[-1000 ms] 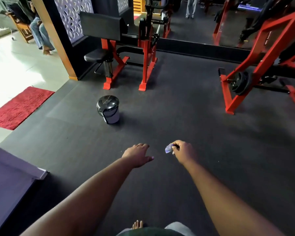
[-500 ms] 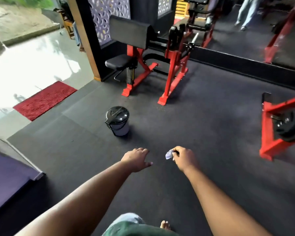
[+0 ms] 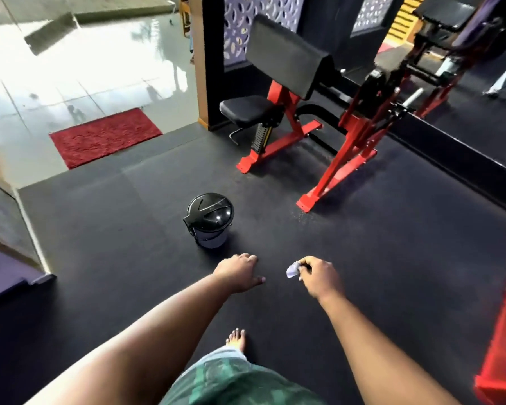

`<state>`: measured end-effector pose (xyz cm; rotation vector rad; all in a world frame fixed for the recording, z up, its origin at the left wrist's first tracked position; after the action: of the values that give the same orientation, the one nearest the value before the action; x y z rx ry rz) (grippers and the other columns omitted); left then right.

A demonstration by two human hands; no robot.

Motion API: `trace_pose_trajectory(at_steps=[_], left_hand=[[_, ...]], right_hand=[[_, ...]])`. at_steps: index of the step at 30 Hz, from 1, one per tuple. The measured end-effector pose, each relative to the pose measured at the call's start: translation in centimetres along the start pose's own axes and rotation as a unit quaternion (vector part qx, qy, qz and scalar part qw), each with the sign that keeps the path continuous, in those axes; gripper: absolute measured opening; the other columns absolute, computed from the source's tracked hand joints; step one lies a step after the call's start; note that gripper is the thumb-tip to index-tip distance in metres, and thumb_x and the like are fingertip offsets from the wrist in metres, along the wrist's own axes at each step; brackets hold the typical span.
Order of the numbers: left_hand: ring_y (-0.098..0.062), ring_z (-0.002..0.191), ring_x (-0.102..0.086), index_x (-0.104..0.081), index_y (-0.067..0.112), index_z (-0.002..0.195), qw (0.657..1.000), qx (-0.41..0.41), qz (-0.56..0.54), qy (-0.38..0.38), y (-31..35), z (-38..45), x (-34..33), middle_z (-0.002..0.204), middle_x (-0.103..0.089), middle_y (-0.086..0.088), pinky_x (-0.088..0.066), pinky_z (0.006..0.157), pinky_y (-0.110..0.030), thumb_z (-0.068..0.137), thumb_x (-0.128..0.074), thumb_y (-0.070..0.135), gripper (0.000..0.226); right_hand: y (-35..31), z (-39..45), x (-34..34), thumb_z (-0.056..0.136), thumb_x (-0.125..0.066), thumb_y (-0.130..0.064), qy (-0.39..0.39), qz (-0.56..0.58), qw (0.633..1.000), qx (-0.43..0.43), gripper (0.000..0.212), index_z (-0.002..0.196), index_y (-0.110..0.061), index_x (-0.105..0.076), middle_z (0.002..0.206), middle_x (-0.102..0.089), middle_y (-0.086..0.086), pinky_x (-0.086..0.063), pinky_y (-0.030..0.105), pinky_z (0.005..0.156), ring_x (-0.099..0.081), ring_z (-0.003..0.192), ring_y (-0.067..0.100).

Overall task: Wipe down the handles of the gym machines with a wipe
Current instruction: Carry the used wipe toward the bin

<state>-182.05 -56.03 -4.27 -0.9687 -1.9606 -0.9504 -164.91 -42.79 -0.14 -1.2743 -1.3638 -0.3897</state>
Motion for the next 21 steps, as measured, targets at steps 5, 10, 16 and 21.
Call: trace_pose_trajectory(at_steps=[5, 10, 16, 21], left_hand=[[-0.028, 0.132, -0.052, -0.049, 0.021, 0.142, 0.999, 0.041, -0.021, 0.001, -2.3, 8.0, 5.1, 0.143, -0.054, -0.003, -0.048, 0.099, -0.043, 0.094, -0.055, 0.067, 0.067], [-0.028, 0.134, -0.051, -0.047, 0.022, 0.146, 0.995, 0.09, -0.048, -0.005, -4.7, 14.7, 8.1, 0.145, -0.053, -0.003, -0.048, 0.102, -0.044, 0.094, -0.055, 0.068, 0.07], [-0.028, 0.134, -0.05, -0.049, 0.021, 0.141, 0.974, 0.206, -0.099, 0.009, -8.2, 21.4, 11.1, 0.143, -0.053, -0.003, -0.048, 0.101, -0.046, 0.095, -0.054, 0.066, 0.064], [-0.026, 0.136, -0.048, -0.045, 0.023, 0.146, 0.94, 0.301, -0.158, 0.013, -9.6, 25.0, 12.7, 0.146, -0.051, -0.001, -0.047, 0.105, -0.047, 0.095, -0.053, 0.068, 0.069]], right_hand=[[-2.4, 10.4, 2.1, 0.089, -0.064, -0.027, -0.021, -0.019, 0.999, 0.031, 0.011, 0.095, -0.03, -0.073, 0.084, -0.077, -0.005, -0.056, 0.035, 0.074, -0.072, 0.088, 0.023], [-4.9, 20.5, 2.6, 0.089, -0.064, -0.028, -0.054, -0.052, 0.994, 0.082, 0.013, 0.098, -0.03, -0.073, 0.09, -0.078, -0.003, -0.055, 0.034, 0.073, -0.071, 0.092, 0.026], [-9.3, 33.3, 1.7, 0.092, -0.061, -0.031, -0.114, -0.095, 0.972, 0.183, 0.017, 0.105, -0.032, -0.072, 0.099, -0.077, -0.003, -0.052, 0.032, 0.073, -0.07, 0.099, 0.026], [-13.6, 41.6, 0.8, 0.094, -0.06, -0.031, -0.185, -0.126, 0.937, 0.268, 0.017, 0.106, -0.031, -0.072, 0.104, -0.076, -0.002, -0.051, 0.033, 0.076, -0.069, 0.099, 0.026]])
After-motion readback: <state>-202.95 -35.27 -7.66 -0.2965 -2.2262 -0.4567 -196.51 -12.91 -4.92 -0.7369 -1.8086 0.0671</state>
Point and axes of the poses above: each hand's wrist, its own z-axis towards the middle knuckle, its own x-axis out of the back of the hand, y = z × x, the point moved 10 cm from there along z, towards the middle knuckle
